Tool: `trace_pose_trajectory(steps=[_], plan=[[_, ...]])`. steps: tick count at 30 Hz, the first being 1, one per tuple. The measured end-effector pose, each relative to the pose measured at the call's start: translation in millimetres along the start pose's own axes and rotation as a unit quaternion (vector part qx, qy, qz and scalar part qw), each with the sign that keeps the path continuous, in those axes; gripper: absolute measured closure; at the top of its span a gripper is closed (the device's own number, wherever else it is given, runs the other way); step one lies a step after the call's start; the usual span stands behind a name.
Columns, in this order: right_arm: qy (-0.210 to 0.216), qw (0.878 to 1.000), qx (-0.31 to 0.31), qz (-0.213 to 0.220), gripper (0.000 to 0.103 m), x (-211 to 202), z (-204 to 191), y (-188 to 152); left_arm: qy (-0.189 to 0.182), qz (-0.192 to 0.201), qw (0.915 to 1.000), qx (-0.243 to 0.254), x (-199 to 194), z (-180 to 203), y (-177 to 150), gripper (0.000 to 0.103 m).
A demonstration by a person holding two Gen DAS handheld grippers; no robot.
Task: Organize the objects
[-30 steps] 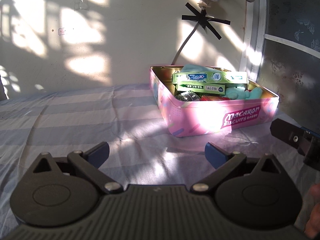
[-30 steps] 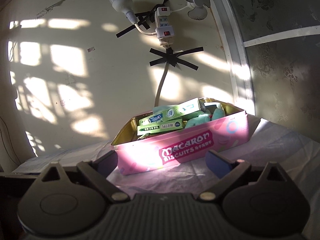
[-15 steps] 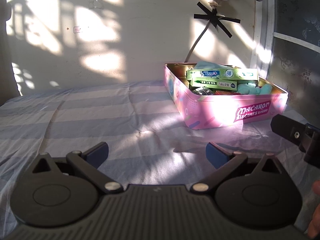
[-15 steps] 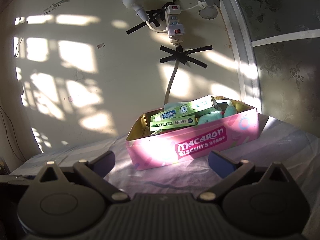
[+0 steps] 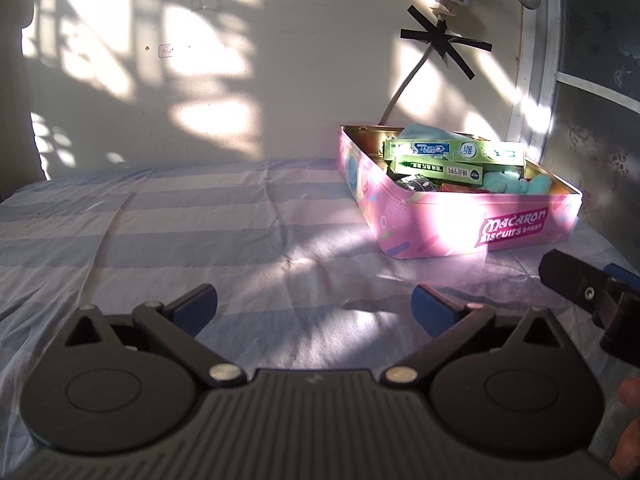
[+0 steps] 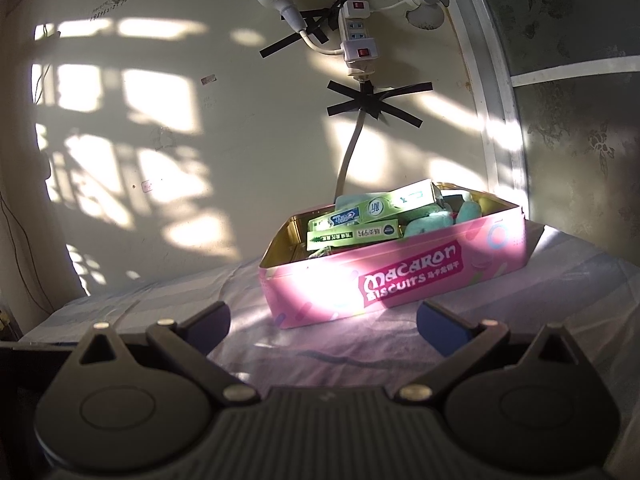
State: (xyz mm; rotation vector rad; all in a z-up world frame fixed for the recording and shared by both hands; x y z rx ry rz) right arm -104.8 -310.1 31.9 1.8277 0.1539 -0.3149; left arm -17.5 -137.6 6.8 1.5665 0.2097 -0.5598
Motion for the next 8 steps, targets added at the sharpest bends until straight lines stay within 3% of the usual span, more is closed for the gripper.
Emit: trace_pose_trajectory(steps=[4,8], plan=[[0.000,1.000,0.000,0.000,0.000,0.4,1.0,0.2,0.001,0.020,0.9998,0.007,-4.1,2.7,1.9,0.000],[-0.001,1.000,0.003,-0.001,0.000,0.0,2.5,-0.7,-0.005,0.016,0.9998,0.011,-2.7,4.7,3.2,0.000]])
Point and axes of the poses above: each gripper's, at about its wrist camera, not at the fingertips, and x roughly the way its jaws point, z to its right, y to its top, the point moved 5 cm from there along x, roughly the way its jaws point, and after that the axes turned 2 degrees about z, right-handed, at the moved point
